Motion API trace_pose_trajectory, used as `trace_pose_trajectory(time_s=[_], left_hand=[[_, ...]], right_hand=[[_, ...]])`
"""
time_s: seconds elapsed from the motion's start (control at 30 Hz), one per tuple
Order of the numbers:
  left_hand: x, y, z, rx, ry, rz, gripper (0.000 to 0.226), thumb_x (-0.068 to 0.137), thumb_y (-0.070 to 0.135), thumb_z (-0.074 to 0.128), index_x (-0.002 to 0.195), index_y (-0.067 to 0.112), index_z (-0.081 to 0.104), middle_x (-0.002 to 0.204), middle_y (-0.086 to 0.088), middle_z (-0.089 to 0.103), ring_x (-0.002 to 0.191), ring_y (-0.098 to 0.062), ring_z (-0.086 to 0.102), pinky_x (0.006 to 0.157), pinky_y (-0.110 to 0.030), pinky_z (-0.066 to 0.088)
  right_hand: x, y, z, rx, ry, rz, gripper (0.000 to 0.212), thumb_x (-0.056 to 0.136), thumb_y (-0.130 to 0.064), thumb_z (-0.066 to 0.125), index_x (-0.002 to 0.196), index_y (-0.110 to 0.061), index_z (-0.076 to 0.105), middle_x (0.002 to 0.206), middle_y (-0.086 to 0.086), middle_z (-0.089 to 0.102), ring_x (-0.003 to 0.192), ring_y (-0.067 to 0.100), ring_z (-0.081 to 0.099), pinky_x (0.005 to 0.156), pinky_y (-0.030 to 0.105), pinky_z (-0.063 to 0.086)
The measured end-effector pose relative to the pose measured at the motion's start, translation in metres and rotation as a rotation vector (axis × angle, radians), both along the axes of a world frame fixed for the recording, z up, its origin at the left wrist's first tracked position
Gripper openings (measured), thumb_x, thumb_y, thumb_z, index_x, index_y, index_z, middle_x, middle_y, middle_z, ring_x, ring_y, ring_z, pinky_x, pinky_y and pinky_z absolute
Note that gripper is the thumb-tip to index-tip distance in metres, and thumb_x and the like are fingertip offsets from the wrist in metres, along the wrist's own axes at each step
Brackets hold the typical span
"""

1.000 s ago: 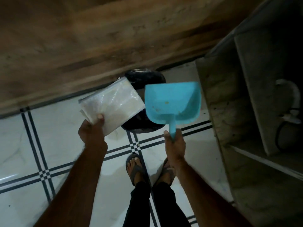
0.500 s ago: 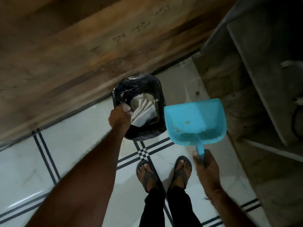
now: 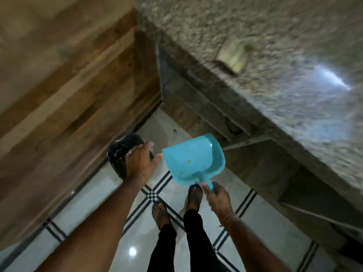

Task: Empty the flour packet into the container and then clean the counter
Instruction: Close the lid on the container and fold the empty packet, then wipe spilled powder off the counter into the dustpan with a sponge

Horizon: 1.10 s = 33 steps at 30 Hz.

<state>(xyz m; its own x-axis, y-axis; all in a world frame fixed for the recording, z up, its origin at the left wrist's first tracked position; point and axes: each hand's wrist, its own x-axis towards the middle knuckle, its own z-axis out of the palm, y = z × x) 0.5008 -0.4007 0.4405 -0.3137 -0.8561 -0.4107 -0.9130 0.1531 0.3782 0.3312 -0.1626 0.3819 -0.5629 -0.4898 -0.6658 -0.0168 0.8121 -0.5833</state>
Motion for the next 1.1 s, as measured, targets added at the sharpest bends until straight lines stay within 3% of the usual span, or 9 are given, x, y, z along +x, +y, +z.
trace_pose_trajectory(time_s=[0.17, 0.3, 0.43, 0.6, 0.7, 0.9, 1.0, 1.1], left_hand=[[-0.080, 0.048, 0.080, -0.008, 0.106, -0.180, 0.057, 0.092, 0.052, 0.065, 0.140, 0.024, 0.053, 0.136, -0.009, 0.060, 0.125, -0.031, 0.056, 0.102, -0.045, 0.043], [-0.152, 0.082, 0.115, -0.052, 0.176, -0.311, 0.060, 0.089, 0.056, 0.065, 0.138, 0.023, 0.052, 0.134, -0.009, 0.060, 0.124, -0.032, 0.056, 0.101, -0.049, 0.047], [-0.205, 0.093, 0.134, -0.101, 0.239, -0.371, 0.060, 0.089, 0.058, 0.065, 0.135, 0.021, 0.054, 0.130, -0.008, 0.062, 0.123, -0.031, 0.055, 0.098, -0.049, 0.049], [-0.257, 0.069, 0.152, -0.136, 0.285, -0.376, 0.056, 0.092, 0.058, 0.061, 0.132, 0.020, 0.054, 0.111, -0.002, 0.069, 0.104, -0.027, 0.065, 0.088, -0.045, 0.053], [-0.283, 0.041, 0.155, -0.200, 0.286, -0.363, 0.053, 0.093, 0.057, 0.061, 0.129, 0.018, 0.055, 0.114, -0.005, 0.066, 0.104, -0.027, 0.062, 0.084, -0.042, 0.054], [-0.322, -0.035, 0.141, -0.355, 0.099, -0.254, 0.061, 0.093, 0.049, 0.066, 0.137, 0.012, 0.046, 0.152, -0.019, 0.035, 0.134, -0.039, 0.038, 0.103, -0.051, 0.042], [-0.329, -0.067, 0.129, -0.327, -0.014, -0.257, 0.066, 0.095, 0.050, 0.062, 0.142, 0.011, 0.039, 0.157, -0.021, 0.028, 0.140, -0.042, 0.030, 0.108, -0.056, 0.038], [-0.338, -0.077, 0.116, -0.332, -0.052, -0.339, 0.062, 0.100, 0.043, 0.055, 0.148, 0.010, 0.034, 0.158, -0.023, 0.027, 0.139, -0.043, 0.032, 0.102, -0.056, 0.044]], right_hand=[[-0.022, 0.063, 0.073, -0.016, -0.035, -0.165, 0.067, 0.073, -0.085, 0.049, 0.088, -0.022, 0.066, 0.076, -0.003, 0.069, 0.067, 0.015, 0.062, 0.062, 0.036, 0.054], [-0.049, 0.104, 0.104, -0.042, -0.040, -0.308, 0.060, 0.077, -0.080, 0.054, 0.079, -0.020, 0.061, 0.070, -0.003, 0.061, 0.062, 0.015, 0.056, 0.058, 0.032, 0.045], [-0.078, 0.128, 0.120, -0.059, -0.069, -0.433, 0.051, 0.087, -0.068, 0.062, 0.082, -0.018, 0.064, 0.071, 0.000, 0.063, 0.061, 0.014, 0.056, 0.055, 0.029, 0.044], [-0.109, 0.143, 0.136, -0.077, -0.111, -0.512, 0.044, 0.094, -0.057, 0.061, 0.082, -0.015, 0.061, 0.070, 0.003, 0.058, 0.055, 0.015, 0.051, 0.045, 0.025, 0.041], [-0.116, 0.150, 0.138, -0.093, -0.107, -0.544, 0.043, 0.094, -0.057, 0.061, 0.085, -0.016, 0.061, 0.069, 0.003, 0.057, 0.055, 0.014, 0.050, 0.045, 0.026, 0.040], [-0.121, 0.155, 0.133, -0.055, -0.089, -0.638, 0.042, 0.093, -0.054, 0.063, 0.096, -0.013, 0.066, 0.064, 0.003, 0.058, 0.055, 0.017, 0.051, 0.049, 0.030, 0.041], [-0.124, 0.154, 0.138, -0.046, -0.071, -0.684, 0.040, 0.094, -0.054, 0.062, 0.084, -0.015, 0.064, 0.057, 0.000, 0.053, 0.052, 0.017, 0.049, 0.048, 0.030, 0.040], [-0.124, 0.147, 0.139, -0.043, -0.078, -0.739, 0.045, 0.094, -0.052, 0.062, 0.073, -0.014, 0.054, 0.054, 0.000, 0.050, 0.049, 0.017, 0.045, 0.047, 0.030, 0.038]])
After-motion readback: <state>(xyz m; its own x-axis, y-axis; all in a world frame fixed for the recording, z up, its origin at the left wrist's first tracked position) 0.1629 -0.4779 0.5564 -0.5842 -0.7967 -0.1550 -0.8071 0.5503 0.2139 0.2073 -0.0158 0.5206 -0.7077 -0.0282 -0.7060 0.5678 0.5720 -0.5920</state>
